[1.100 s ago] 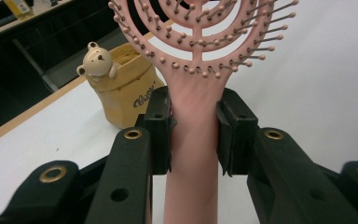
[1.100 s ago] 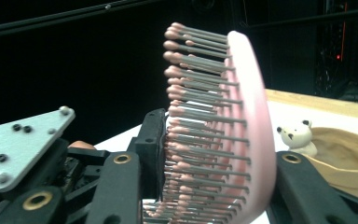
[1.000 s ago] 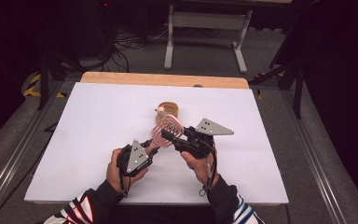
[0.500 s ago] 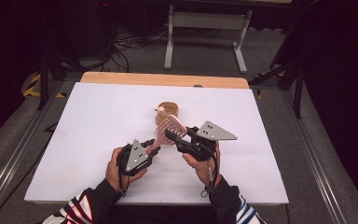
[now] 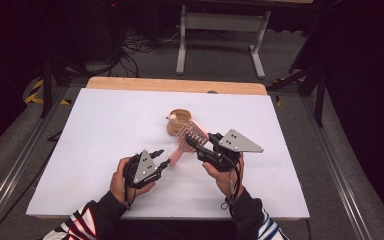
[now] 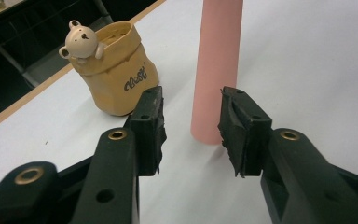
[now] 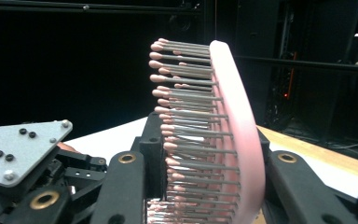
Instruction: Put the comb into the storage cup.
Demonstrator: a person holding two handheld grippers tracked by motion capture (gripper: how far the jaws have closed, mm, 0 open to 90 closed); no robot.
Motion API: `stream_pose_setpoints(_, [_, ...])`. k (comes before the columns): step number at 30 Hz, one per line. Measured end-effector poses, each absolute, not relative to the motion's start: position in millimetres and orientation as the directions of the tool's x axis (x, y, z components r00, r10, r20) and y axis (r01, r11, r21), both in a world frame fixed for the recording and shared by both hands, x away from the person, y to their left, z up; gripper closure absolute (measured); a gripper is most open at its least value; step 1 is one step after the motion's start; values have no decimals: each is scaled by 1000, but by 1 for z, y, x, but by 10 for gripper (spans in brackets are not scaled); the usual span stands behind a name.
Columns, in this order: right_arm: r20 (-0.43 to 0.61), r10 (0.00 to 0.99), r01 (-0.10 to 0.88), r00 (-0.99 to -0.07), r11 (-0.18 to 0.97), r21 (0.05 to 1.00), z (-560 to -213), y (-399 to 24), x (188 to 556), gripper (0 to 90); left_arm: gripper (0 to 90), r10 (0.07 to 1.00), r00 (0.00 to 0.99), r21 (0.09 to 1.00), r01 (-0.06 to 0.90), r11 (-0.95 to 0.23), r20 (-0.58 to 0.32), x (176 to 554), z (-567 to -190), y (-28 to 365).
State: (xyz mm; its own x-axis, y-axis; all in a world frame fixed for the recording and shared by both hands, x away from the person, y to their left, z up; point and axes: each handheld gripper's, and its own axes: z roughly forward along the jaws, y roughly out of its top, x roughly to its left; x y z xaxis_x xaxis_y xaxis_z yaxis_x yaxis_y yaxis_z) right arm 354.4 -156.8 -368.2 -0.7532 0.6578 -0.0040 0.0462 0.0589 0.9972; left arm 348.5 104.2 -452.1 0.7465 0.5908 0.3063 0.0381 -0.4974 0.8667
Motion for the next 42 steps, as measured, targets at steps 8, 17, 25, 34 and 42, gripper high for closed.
stream_pose_setpoints(8, [-17, 670, 27, -742, 55, 998, -363, -164, 353, 632, 508, 568, 768, 881, 13, -474, 295, 346, -448, 116])
stream_pose_setpoints(17, [-44, 696, -1, -717, 62, 998, -359, -170, 349, 632, 320, 568, 777, 892, 19, -451, 270, 345, -441, 134])
stream_pose_setpoints(25, [-56, 707, -11, -705, 68, 998, -356, -172, 348, 632, 228, 561, 786, 893, 24, -449, 261, 344, -442, 153])
stream_pose_setpoints(34, [-56, 706, -13, -706, 66, 998, -356, -173, 348, 632, 176, 590, 771, 893, 62, -446, 241, 341, -449, 168])
stream_pose_setpoints(42, [-50, 708, -10, -704, 60, 998, -355, -175, 349, 631, 82, 588, 777, 895, 73, -441, 226, 336, -454, 181])
